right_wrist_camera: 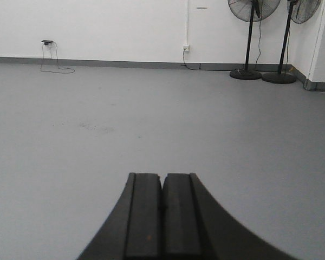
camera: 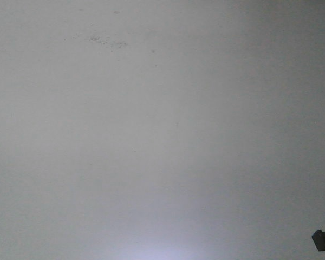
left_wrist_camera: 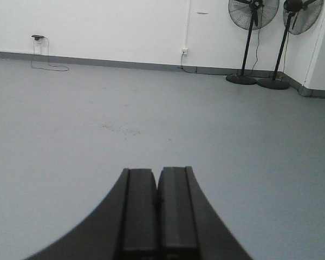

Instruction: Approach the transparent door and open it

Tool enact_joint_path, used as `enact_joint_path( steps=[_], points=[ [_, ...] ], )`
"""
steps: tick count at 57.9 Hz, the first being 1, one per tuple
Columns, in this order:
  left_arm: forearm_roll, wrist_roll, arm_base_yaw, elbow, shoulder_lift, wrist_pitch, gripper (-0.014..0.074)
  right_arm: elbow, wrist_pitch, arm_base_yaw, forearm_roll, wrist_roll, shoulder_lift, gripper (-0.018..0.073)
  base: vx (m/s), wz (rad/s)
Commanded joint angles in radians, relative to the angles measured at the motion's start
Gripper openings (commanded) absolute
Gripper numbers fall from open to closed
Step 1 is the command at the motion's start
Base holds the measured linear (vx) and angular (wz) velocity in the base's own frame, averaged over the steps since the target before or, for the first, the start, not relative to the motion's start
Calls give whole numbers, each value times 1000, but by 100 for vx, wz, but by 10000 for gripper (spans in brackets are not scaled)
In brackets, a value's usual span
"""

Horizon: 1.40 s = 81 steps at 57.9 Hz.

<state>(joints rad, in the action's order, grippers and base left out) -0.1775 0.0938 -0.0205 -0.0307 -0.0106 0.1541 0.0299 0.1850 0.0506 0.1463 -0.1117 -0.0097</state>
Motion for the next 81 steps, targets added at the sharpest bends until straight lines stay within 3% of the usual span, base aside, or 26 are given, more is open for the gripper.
enact_joint_path(
  steps=[1, 54, 81],
  points=[
    [-12, -3, -1, -8, -6, -83, 3, 4, -83, -7, 0, 0, -16, -4, 0, 0],
    [-12, -3, -1, -8, -6, -83, 3, 4, -74, -7, 0, 0, -16, -4, 1, 0],
    [-12, -3, -1, -8, -6, -83, 3, 4, -74, -7, 0, 0, -16, -4, 22, 12]
  ],
)
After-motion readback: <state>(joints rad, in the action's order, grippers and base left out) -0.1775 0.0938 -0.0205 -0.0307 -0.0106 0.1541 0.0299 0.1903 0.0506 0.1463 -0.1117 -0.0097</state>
